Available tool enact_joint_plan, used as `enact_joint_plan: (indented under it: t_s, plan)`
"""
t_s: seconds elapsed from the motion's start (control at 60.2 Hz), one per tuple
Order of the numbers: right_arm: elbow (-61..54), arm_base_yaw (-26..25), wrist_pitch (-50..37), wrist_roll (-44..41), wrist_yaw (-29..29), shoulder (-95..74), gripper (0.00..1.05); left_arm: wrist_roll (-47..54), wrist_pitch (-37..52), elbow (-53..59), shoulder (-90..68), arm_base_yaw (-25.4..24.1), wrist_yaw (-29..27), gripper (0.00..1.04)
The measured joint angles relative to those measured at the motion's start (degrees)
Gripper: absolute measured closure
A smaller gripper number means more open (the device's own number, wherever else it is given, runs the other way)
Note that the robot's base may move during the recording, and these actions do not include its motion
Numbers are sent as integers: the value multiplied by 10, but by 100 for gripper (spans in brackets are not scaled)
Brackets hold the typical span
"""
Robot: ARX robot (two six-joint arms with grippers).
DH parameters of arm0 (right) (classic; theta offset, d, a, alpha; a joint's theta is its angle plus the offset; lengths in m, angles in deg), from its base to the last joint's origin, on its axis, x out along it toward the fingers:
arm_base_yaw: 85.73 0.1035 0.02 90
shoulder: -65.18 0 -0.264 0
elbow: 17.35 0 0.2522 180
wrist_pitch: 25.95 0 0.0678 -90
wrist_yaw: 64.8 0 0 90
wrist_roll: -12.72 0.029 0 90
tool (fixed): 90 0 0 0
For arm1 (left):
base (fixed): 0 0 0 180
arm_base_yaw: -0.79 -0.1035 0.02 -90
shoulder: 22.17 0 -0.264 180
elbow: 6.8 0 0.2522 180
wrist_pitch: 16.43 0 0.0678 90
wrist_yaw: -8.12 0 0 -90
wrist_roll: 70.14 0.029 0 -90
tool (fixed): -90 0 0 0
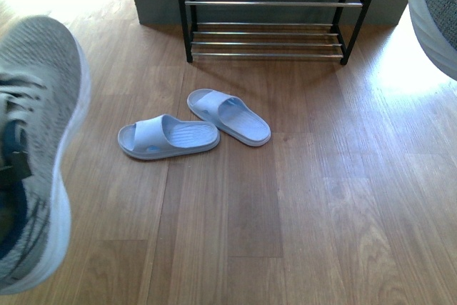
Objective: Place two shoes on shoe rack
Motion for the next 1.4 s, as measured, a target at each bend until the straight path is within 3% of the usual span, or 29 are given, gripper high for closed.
enact_joint_plan:
  t_s: [0.183, 0.316, 1.396]
  plan:
    - [0, 0, 0, 0, 0, 0, 103, 32, -144, 0, 211, 30, -76, 103]
    - [0, 0, 0, 0, 0, 0, 103, 48, -197, 0, 289, 40, -105, 103]
    - [0, 0, 0, 0, 0, 0, 103, 59, -200, 0, 300, 43, -104, 103]
